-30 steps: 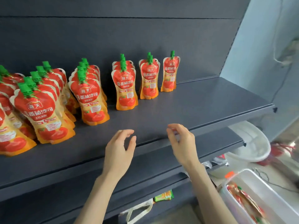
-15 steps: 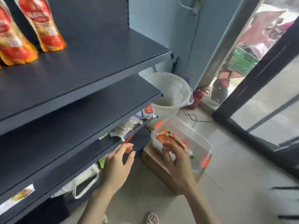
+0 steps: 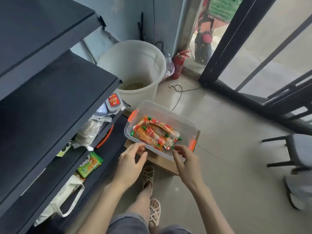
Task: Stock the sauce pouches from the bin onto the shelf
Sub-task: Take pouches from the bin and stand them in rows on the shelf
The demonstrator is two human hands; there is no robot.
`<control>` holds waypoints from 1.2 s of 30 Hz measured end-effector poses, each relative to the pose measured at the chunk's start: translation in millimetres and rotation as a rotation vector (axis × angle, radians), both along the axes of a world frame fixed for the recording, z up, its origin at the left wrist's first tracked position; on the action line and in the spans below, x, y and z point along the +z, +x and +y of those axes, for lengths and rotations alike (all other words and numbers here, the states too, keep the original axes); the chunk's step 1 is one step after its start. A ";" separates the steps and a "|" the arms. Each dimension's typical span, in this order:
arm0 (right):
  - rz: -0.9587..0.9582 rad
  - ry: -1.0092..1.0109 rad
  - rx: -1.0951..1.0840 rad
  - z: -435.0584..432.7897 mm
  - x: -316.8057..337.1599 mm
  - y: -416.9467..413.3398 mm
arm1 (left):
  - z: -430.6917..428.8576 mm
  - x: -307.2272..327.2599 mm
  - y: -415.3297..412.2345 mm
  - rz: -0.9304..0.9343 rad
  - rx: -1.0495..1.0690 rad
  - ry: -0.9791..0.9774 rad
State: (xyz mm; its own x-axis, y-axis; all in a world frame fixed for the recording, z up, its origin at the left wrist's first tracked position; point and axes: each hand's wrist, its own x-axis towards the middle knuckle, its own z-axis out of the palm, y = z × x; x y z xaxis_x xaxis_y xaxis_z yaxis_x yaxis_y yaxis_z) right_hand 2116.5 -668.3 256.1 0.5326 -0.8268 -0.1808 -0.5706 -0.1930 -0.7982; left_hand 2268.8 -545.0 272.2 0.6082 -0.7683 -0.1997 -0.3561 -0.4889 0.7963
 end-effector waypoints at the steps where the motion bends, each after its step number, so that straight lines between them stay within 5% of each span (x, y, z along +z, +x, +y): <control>1: 0.020 0.011 -0.010 -11.1 -7.2 5.7 | -13.9 -7.8 6.5 0.014 -0.013 0.016; 18: 0.163 0.383 -0.224 -142.0 -200.9 92.9 | -190.4 -230.6 97.6 0.295 -0.027 0.321; 27: 0.232 0.522 -0.285 -177.4 -350.1 118.9 | -235.4 -373.2 90.0 0.478 0.319 0.402; 36: 0.054 0.656 -0.583 -194.9 -419.4 138.2 | -276.8 -429.7 86.3 0.707 0.733 0.203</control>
State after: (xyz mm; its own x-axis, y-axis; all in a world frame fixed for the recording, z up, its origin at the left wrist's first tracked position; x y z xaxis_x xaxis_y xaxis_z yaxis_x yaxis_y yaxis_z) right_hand 2254.7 -863.1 -163.3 0.0352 -0.6848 -0.7279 -0.4758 0.6290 -0.6148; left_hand 2355.0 -821.8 -157.5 0.6062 -0.1687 -0.7772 0.5993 -0.5456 0.5858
